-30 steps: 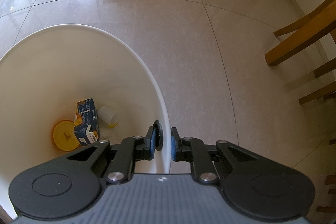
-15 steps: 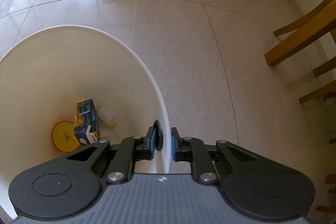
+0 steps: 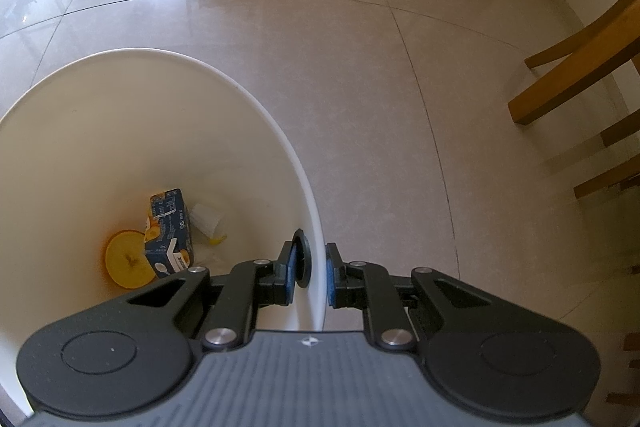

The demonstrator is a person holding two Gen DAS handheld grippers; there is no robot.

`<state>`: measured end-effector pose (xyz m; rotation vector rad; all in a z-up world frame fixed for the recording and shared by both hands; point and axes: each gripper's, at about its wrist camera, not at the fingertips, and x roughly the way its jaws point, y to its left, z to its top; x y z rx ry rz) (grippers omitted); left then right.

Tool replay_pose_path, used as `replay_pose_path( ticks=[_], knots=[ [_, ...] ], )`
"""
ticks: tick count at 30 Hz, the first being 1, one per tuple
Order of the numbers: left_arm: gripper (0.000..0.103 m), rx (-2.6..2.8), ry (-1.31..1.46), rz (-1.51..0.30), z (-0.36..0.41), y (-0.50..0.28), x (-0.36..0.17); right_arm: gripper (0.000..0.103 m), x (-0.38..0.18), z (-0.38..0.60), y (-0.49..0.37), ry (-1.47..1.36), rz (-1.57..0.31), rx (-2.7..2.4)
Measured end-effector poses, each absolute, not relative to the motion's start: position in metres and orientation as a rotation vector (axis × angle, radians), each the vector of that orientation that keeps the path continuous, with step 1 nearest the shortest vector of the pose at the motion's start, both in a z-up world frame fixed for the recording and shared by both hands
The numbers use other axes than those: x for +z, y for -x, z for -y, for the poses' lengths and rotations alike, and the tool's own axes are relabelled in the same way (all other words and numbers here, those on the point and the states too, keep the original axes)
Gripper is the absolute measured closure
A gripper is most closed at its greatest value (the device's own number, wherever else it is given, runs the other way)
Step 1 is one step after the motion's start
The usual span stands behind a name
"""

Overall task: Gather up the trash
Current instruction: 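Carry the snack wrapper over the bin and open the left gripper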

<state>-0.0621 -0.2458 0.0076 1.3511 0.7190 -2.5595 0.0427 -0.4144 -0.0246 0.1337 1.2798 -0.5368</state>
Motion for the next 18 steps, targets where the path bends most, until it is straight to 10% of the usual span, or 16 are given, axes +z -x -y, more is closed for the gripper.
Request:
replay_pose_path(
  ticks=[12, 15, 18],
  knots=[
    [0.065, -2.767, -1.193, -0.777, 0.207, 0.100, 0.139, 0.086, -0.024, 0.416, -0.042, -0.158, -1.277, -0.530],
    [0.014, -2.759, -1.166, -0.768, 0.197, 0.125, 0.134, 0.086, -0.023, 0.417, -0.041, -0.162, -1.277, -0.528],
    [0.011, -2.734, -1.060, -0.755, 0.189, 0.134, 0.124, 0.086, -0.023, 0.417, -0.041, -0.158, -1.276, -0.527]
  ],
)
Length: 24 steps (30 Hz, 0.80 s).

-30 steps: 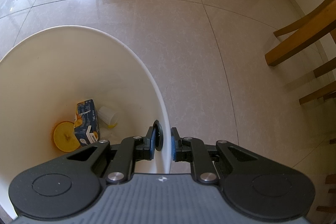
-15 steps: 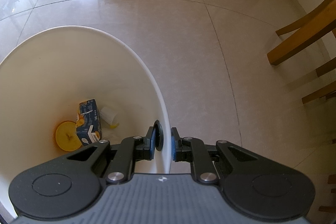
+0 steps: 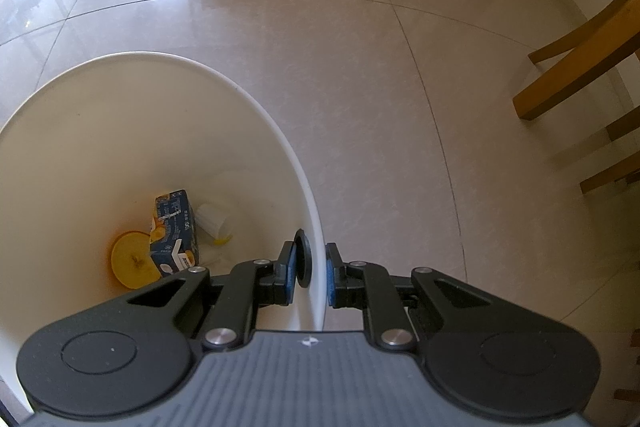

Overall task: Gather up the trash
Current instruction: 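Carry the snack wrapper over the bin and open the left gripper, then return the left gripper to the pile and grasp the other orange peel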

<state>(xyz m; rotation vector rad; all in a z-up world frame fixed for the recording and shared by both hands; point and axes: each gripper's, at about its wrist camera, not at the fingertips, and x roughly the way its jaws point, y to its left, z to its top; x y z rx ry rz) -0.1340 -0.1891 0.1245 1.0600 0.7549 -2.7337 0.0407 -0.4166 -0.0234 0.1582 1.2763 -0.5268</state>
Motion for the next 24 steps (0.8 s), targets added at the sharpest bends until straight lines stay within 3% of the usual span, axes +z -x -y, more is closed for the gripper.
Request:
replay_pose_path(
  ticks=[14, 24],
  knots=[
    [0.010, -2.619, -0.922, -0.690, 0.194, 0.103, 0.107, 0.086, -0.027, 0.415, -0.042, -0.151, -1.274, -0.530],
    [0.008, -2.399, -0.831, -0.750, 0.190, 0.072, 0.039, 0.086, -0.027, 0.416, -0.044, -0.144, -1.274, -0.533]
  ],
)
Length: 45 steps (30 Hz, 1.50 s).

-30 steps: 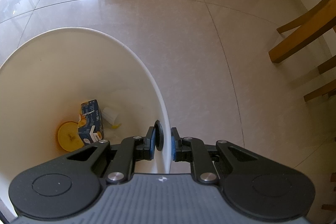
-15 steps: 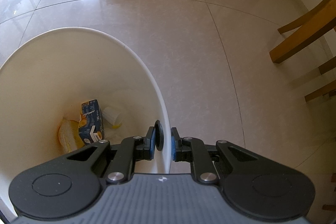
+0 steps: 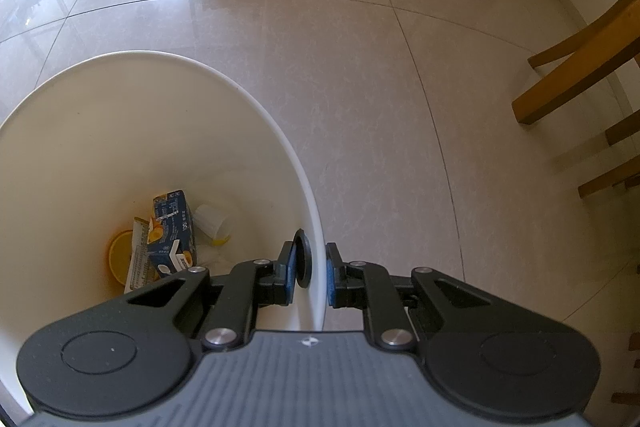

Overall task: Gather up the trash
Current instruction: 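Return the left gripper to the pile and grasp the other orange peel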

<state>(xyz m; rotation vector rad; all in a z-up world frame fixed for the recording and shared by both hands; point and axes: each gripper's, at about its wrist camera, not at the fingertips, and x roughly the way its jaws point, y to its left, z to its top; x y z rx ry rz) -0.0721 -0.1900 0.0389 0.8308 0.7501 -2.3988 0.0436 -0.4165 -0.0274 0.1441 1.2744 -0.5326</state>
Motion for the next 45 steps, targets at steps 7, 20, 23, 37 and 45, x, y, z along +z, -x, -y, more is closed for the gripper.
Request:
replay_pose_path(
  ticks=[7, 20, 23, 37, 45],
  knots=[
    [0.008, -2.133, -0.857, -0.944, 0.186, 0.071, -0.048, 0.086, -0.027, 0.415, -0.044, -0.138, -1.272, -0.532],
    [0.008, -1.946, -0.852, -1.096, 0.169, 0.085, -0.172, 0.086, -0.028, 0.411, -0.045, -0.115, -1.271, -0.535],
    [0.008, -1.947, -0.848, -1.086, 0.170, 0.092, -0.182, 0.086, -0.028, 0.411, -0.044, -0.109, -1.269, -0.533],
    [0.008, -1.784, -0.770, -1.215, 0.191, 0.112, -0.216, 0.085, -0.029, 0.411, -0.043, -0.100, -1.268, -0.531],
    [0.011, -1.682, -0.702, -1.325, 0.204, 0.112, -0.221, 0.085, -0.029, 0.412, -0.044, -0.096, -1.267, -0.532]
  ],
)
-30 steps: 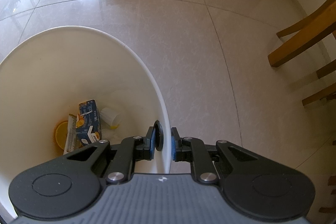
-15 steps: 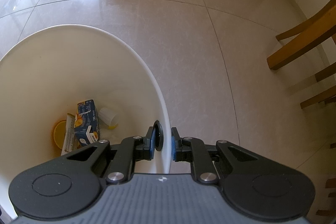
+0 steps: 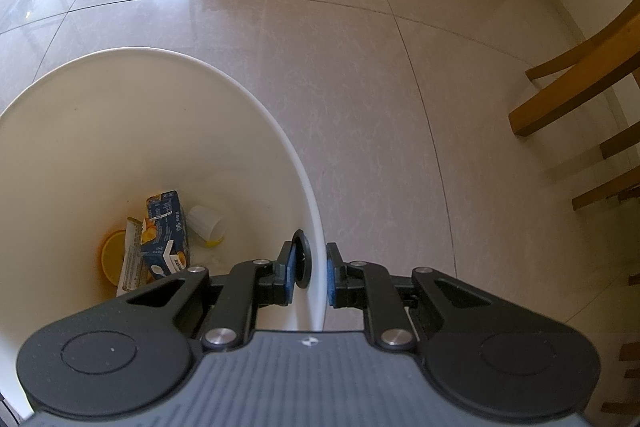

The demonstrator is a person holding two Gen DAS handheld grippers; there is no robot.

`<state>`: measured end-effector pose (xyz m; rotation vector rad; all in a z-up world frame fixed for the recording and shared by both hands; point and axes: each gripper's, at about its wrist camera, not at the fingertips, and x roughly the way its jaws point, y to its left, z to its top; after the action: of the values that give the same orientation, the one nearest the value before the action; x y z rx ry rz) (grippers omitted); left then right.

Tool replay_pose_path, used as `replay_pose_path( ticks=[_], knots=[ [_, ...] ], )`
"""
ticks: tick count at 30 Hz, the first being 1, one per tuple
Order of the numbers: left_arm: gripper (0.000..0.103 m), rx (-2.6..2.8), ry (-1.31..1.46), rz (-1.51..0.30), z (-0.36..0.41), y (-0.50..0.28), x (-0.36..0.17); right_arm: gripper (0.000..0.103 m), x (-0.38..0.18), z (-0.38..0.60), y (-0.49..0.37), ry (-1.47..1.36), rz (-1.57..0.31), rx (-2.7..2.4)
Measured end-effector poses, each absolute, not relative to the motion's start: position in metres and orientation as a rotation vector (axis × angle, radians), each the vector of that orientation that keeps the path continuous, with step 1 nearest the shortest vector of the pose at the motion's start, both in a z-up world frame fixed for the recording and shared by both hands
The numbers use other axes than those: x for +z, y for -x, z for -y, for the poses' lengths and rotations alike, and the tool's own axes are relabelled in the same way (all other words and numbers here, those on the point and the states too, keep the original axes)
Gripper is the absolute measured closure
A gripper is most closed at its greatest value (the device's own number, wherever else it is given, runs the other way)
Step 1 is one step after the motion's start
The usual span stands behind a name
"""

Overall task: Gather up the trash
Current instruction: 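Return the left gripper to the pile and grasp the other orange peel, then carry the orange peel over the bin and open the left gripper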

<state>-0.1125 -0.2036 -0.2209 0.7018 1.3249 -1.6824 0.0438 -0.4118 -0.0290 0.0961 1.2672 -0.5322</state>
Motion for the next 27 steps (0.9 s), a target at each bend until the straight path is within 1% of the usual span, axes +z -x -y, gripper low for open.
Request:
replay_pose_path(
  ticks=[2, 3, 4, 7, 12, 16, 18, 20, 27],
  knots=[
    [0.019, -1.671, -0.690, -1.355, 0.206, 0.112, -0.221, 0.085, -0.029, 0.411, -0.044, -0.094, -1.268, -0.532],
    [0.025, -1.677, -0.679, -1.367, 0.206, 0.112, -0.220, 0.085, -0.029, 0.411, -0.044, -0.093, -1.268, -0.533],
    [0.027, -1.682, -0.672, -1.376, 0.205, 0.111, -0.220, 0.085, -0.029, 0.411, -0.045, -0.092, -1.268, -0.532],
    [0.030, -1.680, -0.696, -1.368, 0.207, 0.111, -0.218, 0.085, -0.029, 0.411, -0.045, -0.093, -1.269, -0.532],
    [0.031, -1.663, -0.742, -1.382, 0.204, 0.106, -0.207, 0.085, -0.029, 0.412, -0.045, -0.101, -1.267, -0.532],
    [0.032, -1.743, -0.870, -1.277, 0.202, 0.107, -0.184, 0.085, -0.029, 0.414, -0.044, -0.122, -1.265, -0.533],
    [0.032, -1.795, -0.920, -1.219, 0.199, 0.107, -0.166, 0.085, -0.028, 0.415, -0.044, -0.128, -1.264, -0.532],
    [0.032, -1.743, -0.883, -1.269, 0.197, 0.104, -0.145, 0.085, -0.028, 0.415, -0.044, -0.133, -1.264, -0.532],
    [0.032, -1.957, -0.964, -1.107, 0.187, 0.083, -0.042, 0.085, -0.028, 0.416, -0.044, -0.157, -1.258, -0.534]
  ],
)
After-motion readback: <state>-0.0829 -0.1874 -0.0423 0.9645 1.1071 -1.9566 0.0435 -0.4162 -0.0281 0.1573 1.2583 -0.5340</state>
